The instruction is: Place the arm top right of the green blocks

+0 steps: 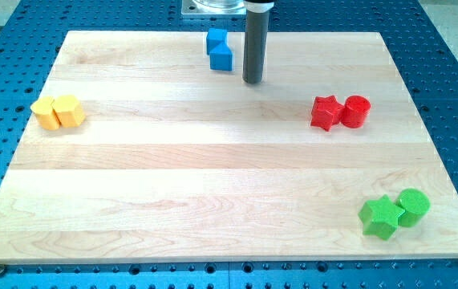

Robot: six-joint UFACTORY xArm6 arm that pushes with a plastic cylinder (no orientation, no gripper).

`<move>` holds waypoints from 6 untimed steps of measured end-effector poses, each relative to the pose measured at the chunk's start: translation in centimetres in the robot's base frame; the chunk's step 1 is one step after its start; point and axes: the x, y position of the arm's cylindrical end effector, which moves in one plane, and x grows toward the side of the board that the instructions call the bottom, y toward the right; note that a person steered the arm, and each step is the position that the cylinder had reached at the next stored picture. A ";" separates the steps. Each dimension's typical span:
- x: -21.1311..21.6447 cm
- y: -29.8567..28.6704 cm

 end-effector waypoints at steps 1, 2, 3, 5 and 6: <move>-2.9 0.0; -4.8 0.3; -3.3 3.3; 6.2 21.0; 15.8 24.4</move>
